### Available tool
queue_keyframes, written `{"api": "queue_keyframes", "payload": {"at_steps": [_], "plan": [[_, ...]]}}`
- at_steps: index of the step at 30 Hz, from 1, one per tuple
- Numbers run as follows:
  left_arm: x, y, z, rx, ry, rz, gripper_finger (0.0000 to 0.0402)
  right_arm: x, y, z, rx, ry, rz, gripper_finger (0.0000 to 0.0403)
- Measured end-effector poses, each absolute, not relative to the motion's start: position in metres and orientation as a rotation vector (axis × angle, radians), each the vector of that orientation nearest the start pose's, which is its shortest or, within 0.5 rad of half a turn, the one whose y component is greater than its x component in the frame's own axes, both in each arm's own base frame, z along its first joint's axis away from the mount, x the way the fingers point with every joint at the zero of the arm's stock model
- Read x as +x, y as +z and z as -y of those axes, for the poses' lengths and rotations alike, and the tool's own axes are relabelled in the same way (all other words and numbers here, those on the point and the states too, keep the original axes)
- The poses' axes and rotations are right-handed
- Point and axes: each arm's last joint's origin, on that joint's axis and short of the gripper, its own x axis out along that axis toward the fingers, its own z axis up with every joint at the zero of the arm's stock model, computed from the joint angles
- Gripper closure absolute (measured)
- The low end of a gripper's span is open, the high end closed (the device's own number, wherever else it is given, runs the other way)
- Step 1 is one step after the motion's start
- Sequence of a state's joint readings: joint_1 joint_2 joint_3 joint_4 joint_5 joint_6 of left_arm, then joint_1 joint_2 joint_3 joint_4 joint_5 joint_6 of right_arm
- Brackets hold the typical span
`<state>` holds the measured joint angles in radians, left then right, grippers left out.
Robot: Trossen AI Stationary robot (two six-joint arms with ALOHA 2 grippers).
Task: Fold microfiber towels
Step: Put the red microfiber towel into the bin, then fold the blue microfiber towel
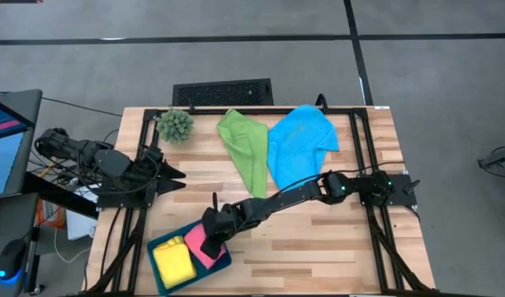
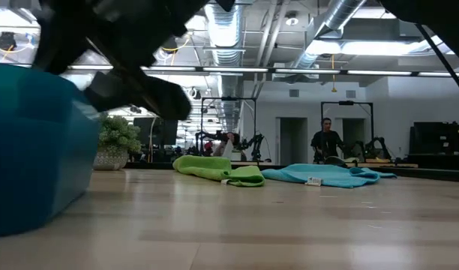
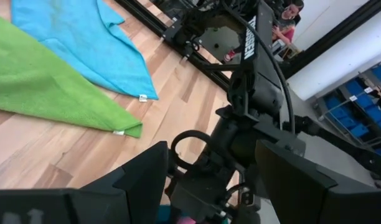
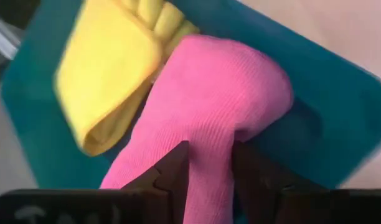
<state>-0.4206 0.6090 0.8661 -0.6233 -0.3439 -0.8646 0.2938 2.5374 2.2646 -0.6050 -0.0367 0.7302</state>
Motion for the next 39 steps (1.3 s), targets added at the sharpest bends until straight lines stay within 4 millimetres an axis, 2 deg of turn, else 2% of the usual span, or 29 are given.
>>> {"api": "queue_keyframes", "payload": {"at_steps": [7, 9, 12, 15, 20, 22, 26, 28, 39], "plan": [[0.108, 0.341, 0.037, -0.718, 0.086, -0.342, 0.0165, 0.520, 0.175, -0.157, 0.504, -0.059, -0.991, 0.0267], [0.108, 0.341, 0.037, -0.718, 0.086, -0.342, 0.0165, 0.516, 0.186, -0.159, 0.475, -0.057, -0.975, 0.0269], [0.108, 0.341, 0.037, -0.715, 0.097, -0.339, 0.0165, 0.508, 0.212, -0.162, 0.421, -0.064, -0.928, 0.0272], [0.108, 0.337, 0.036, -0.705, 0.135, -0.361, 0.0165, 0.501, 0.223, -0.167, 0.349, -0.082, -0.918, 0.0275], [0.113, 0.331, 0.038, -0.680, 0.178, -0.405, 0.0165, 0.496, 0.221, -0.182, 0.250, -0.034, -0.923, 0.0279], [0.116, 0.330, 0.039, -0.674, 0.183, -0.417, 0.0165, 0.496, 0.211, -0.188, 0.236, -0.028, -0.944, 0.0282], [0.123, 0.327, 0.042, -0.660, 0.194, -0.442, 0.0165, 0.496, 0.178, -0.199, 0.214, -0.022, -1.025, 0.0286], [0.125, 0.325, 0.043, -0.655, 0.199, -0.452, 0.0165, 0.496, 0.171, -0.202, 0.214, -0.013, -1.038, 0.0286], [0.129, 0.324, 0.045, -0.692, 0.218, -0.460, 0.0165, 0.499, 0.172, -0.203, 0.221, 0.036, -1.020, 0.0286]]}}
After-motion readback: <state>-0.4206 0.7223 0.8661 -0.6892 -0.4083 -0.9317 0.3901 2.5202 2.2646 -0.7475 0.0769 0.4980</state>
